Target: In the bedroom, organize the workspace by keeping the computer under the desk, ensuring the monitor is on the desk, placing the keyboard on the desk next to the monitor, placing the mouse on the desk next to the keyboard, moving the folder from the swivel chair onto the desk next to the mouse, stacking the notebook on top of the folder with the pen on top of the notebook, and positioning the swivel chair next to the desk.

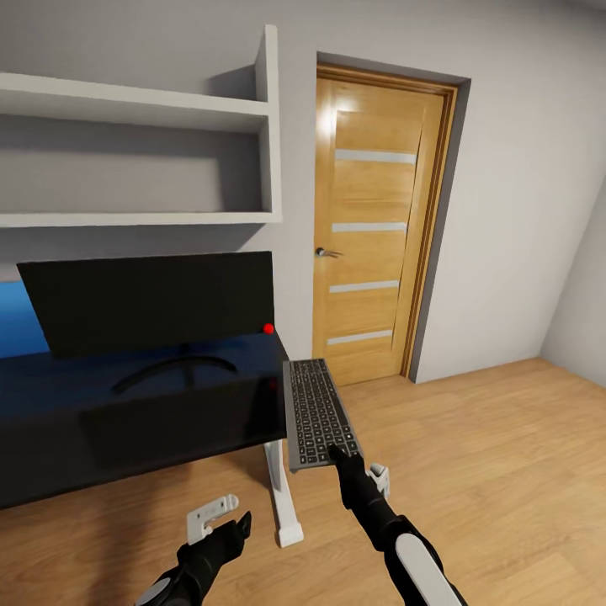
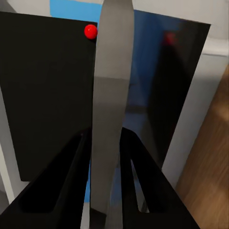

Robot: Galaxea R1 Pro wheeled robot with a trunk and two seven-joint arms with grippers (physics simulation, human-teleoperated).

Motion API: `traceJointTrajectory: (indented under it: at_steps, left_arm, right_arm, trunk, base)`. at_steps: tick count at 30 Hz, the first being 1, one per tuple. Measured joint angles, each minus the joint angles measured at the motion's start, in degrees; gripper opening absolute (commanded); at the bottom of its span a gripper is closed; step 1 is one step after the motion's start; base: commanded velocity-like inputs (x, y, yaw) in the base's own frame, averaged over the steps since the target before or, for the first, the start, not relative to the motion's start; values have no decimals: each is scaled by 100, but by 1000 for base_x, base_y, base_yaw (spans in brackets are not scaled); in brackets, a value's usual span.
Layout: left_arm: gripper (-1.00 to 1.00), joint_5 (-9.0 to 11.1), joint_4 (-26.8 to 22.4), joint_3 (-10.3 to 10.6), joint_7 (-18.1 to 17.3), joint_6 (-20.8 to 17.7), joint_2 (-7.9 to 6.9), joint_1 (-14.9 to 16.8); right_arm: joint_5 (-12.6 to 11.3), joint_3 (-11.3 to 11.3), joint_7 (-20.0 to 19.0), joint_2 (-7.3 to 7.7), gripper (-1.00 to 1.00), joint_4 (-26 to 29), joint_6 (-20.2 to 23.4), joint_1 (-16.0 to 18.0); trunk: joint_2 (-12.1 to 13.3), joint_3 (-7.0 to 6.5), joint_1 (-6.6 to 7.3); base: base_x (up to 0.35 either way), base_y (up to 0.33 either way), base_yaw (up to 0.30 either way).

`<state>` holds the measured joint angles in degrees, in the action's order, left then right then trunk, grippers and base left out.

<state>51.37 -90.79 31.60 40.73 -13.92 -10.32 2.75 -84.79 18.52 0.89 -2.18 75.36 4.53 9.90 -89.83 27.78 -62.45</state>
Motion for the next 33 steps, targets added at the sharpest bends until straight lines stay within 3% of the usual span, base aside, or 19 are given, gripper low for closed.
traceJointTrajectory:
  at_steps: [17, 23, 29, 32, 33]
  left_arm:
    - [100, -30, -3, 57, -16, 7, -9, -1]
    - [100, -45, -62, 409, -2, 466, -76, 1]
    - [100, -35, -89, 679, 2, 972, -537, -84]
    - [100, -57, -99, 951, 14, 1421, -775, -272]
    - [100, -71, -89, 1183, 25, 1688, -968, -341]
  right_arm:
    - [9, 20, 8, -18, -100, -20, -52, 1]
    - [10, 15, 12, -11, -100, -16, -47, 0]
    - [13, 1, 18, -9, -100, -17, -45, 0]
    - [11, -4, 18, -9, -100, -17, -45, 1]
    - [10, -8, 18, -9, -100, -17, -44, 1]
  trunk:
    - [0, 0, 0]
    - [0, 0, 0]
    - [0, 0, 0]
    - [-1, 2, 0]
    - [-1, 2, 0]
  base:
    - [0, 0, 38]
    - [0, 0, 23]
    - [0, 0, 2]
    - [0, 0, 0]
    - [0, 0, 0]
